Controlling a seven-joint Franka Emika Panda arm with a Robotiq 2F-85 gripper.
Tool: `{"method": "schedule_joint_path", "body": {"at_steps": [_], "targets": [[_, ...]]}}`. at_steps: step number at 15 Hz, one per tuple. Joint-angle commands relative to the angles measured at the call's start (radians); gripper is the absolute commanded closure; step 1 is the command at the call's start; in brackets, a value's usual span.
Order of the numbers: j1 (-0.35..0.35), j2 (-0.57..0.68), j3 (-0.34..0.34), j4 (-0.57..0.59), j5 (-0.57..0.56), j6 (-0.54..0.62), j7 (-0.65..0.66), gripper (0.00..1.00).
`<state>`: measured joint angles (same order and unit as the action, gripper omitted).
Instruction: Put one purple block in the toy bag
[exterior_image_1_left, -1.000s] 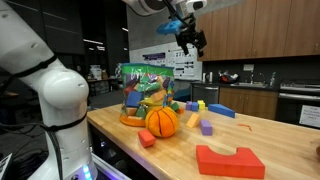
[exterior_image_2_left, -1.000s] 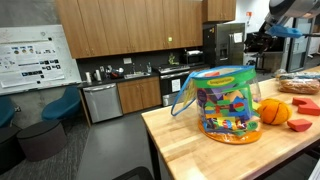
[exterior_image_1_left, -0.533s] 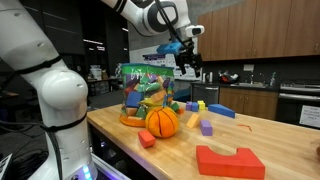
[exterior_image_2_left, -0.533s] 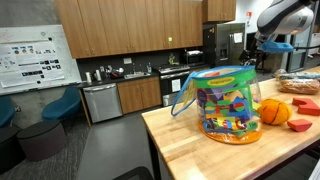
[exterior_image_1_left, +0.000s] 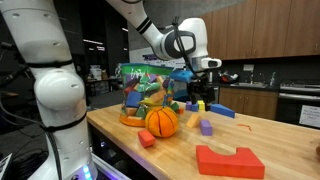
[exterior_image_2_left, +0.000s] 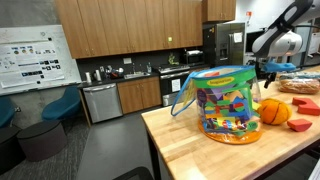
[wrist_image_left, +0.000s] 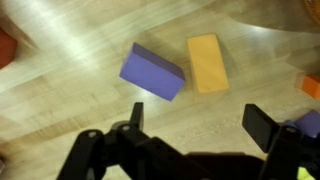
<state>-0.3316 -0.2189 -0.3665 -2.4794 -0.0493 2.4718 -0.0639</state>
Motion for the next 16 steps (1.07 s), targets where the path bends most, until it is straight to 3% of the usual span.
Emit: {"method": "schedule_joint_path", "body": {"at_steps": [1,11,16], "targets": [[-0.023,0.142,-0.014,0.050,0.006,-0.008,0.011,0.00],[-0.034,0.304,-0.016,0.122,0.000,-0.025,0.048,0.00],[-0.036,0.291,-0.002,0.151,0.108,-0.019,0.012,0.00]]}}
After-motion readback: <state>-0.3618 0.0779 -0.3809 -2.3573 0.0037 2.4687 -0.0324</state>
